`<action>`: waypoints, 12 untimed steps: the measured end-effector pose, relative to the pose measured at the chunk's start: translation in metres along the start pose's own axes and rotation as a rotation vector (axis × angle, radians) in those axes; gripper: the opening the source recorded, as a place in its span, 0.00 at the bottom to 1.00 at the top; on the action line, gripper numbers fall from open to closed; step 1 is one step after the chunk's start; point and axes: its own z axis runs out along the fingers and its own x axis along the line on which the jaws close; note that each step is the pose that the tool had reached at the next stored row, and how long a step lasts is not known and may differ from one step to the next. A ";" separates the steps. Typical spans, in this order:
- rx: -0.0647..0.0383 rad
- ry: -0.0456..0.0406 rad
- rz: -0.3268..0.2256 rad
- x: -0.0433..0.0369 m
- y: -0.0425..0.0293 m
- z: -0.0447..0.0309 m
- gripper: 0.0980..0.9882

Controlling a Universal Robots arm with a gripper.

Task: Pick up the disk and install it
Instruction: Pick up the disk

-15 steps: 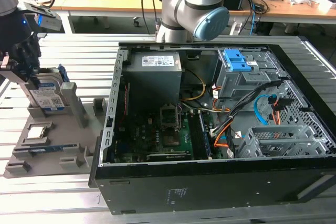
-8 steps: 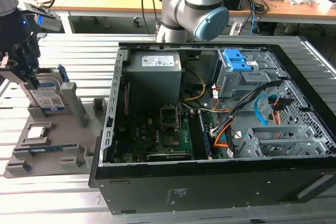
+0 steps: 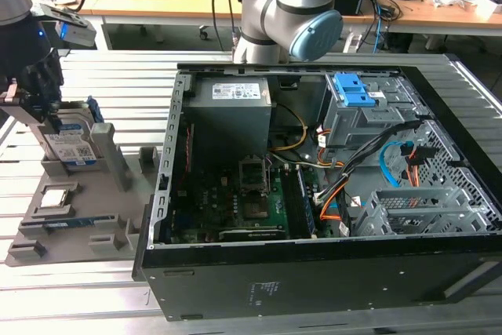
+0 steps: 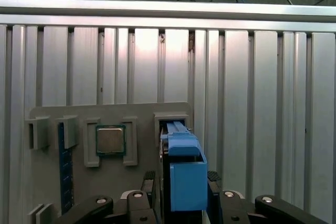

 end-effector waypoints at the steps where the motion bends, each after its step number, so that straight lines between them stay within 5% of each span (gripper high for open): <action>1: 0.000 0.0000 0.000 0.0000 -0.0001 0.0000 0.43; 5: 0.000 0.0000 0.000 0.0000 -0.0010 0.0000 0.30; 12: 0.000 0.0000 0.000 0.0000 -0.0021 0.0000 0.30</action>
